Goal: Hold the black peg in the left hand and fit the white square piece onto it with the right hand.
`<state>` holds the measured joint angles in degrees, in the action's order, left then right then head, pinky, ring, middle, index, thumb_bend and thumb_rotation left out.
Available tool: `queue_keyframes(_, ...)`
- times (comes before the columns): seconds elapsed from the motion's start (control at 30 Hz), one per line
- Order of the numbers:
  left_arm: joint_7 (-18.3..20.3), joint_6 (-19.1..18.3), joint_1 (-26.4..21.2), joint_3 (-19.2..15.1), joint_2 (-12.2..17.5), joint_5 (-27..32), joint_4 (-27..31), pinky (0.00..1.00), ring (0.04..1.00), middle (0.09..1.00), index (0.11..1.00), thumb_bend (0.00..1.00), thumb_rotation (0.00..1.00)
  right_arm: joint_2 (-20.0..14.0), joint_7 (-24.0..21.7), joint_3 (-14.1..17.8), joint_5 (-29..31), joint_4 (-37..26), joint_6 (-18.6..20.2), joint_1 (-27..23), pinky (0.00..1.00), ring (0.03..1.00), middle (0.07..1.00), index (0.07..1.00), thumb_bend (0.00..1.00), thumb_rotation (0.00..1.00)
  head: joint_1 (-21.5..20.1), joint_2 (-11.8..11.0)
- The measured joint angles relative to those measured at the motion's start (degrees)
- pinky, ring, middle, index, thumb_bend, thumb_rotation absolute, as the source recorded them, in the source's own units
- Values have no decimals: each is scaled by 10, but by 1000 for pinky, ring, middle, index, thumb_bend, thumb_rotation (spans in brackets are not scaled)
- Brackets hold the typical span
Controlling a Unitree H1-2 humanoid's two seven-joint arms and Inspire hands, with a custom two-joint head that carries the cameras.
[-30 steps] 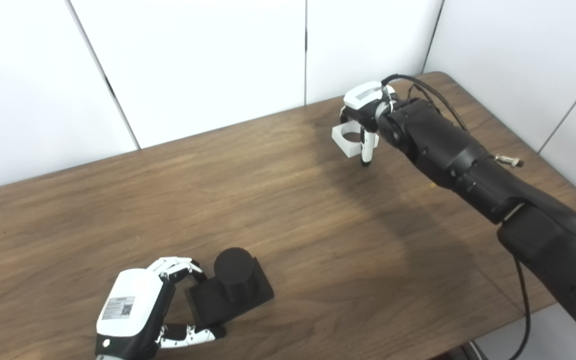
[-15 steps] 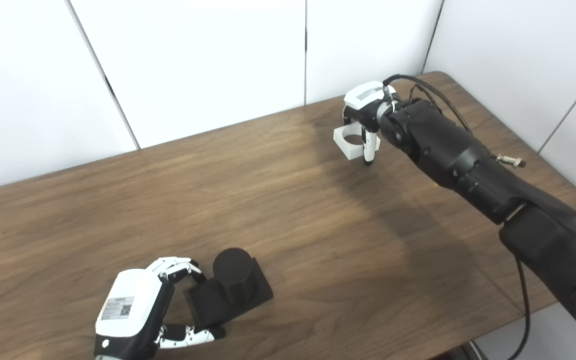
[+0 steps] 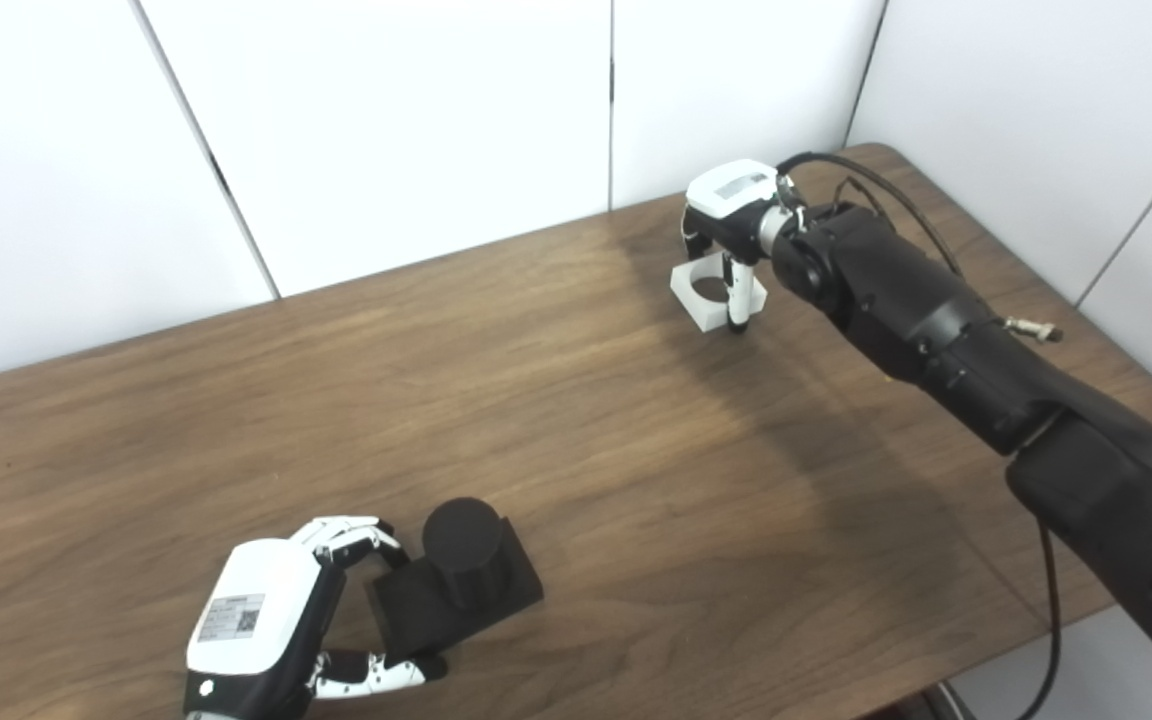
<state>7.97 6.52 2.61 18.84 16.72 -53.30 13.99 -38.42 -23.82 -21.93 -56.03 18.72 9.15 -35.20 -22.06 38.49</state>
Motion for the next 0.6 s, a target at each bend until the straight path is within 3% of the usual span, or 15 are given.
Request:
queue_keyframes(0.13,2,-1,2,-2,0,0,2,743,757,741,486,520,44,-6,3,14,18,-16,-3,15,770,812,743,484,525,134,14,11)
queue_keyframes(0.3,14,-13,5,-3,-2,-4,13,742,763,744,487,520,44,-10,-12,46,47,-95,2,52,821,839,759,485,524,135,33,21)
queue_keyframes(0.43,16,-16,7,-3,-3,-6,17,743,767,743,487,519,44,-14,-72,59,61,-178,20,57,857,852,762,485,524,137,57,36)
queue_keyframes(0.6,17,-18,10,-2,-5,-12,21,756,768,743,487,519,44,-37,-174,77,109,-326,42,55,885,852,756,483,525,140,72,45)
